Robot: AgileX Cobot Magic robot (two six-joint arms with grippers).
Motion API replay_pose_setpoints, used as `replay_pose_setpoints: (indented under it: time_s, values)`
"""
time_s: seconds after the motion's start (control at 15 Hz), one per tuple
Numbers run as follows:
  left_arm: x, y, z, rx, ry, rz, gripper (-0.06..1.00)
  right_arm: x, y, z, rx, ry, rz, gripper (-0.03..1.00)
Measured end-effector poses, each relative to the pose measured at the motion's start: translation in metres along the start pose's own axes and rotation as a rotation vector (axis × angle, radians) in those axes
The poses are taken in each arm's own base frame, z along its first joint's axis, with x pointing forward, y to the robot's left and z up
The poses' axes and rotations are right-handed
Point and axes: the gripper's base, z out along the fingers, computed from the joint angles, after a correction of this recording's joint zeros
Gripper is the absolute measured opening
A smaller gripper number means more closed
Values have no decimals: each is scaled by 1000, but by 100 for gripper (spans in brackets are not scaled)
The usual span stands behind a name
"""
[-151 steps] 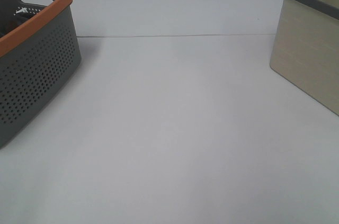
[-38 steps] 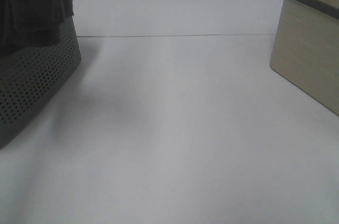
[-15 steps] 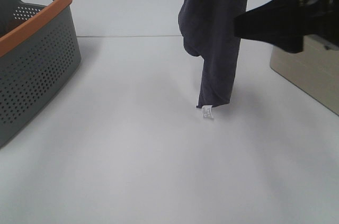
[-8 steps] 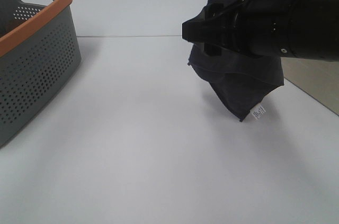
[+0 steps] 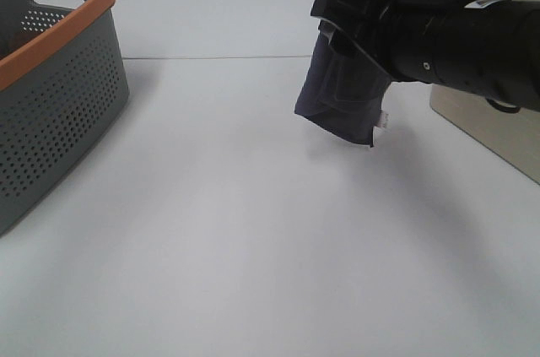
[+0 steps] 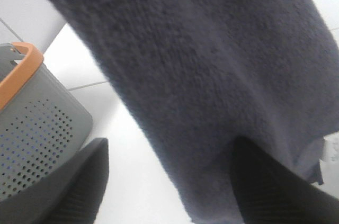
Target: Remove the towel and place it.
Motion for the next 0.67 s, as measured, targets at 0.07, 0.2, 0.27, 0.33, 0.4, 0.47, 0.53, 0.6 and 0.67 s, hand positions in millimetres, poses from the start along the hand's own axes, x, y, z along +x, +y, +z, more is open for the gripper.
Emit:
replay_pose_setpoints:
  time_s: [0.07,0.2,0.27,0.33,0.4,0.47,0.53,0.6,0.67]
  values:
    - [0,0,0,0,0,0,0,3,-1,3,9,8,-1,59]
    - [0,0,0,0,0,0,0,4,-1,4,13,10,-2,59]
    - [0,0,0,0,0,0,0,5,-2,5,14,17,-8,59]
    - [0,0,0,0,0,0,0,6,-2,5,15,23,-13,59]
    - [0,0,0,0,0,0,0,6,-2,5,21,30,-13,59]
    - [0,0,0,0,0,0,0,6,-3,5,29,34,-24,59]
    - [0,0,0,0,0,0,0,7,-4,5,38,41,-41,59]
    - [0,0,0,0,0,0,0,8,-5,5,48,50,-62,59]
    - [0,0,0,0,0,0,0,9,-6,5,56,62,-81,59]
